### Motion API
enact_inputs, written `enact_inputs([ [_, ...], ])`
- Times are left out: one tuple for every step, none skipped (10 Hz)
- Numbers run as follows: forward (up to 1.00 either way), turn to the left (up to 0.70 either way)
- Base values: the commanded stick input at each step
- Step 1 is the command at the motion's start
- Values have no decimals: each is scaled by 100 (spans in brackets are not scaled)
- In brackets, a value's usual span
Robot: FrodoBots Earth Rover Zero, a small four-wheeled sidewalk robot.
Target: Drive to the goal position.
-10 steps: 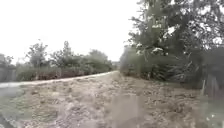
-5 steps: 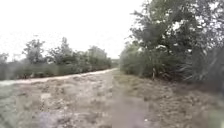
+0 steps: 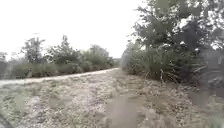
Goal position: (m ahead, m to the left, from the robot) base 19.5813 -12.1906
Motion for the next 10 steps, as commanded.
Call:
enact_inputs([
  [70, 0],
  [70, 0],
  [70, 0],
  [70, 0],
  [70, 0],
  [70, 0],
  [70, 0],
  [70, 0],
  [70, 0],
  [70, 0],
])
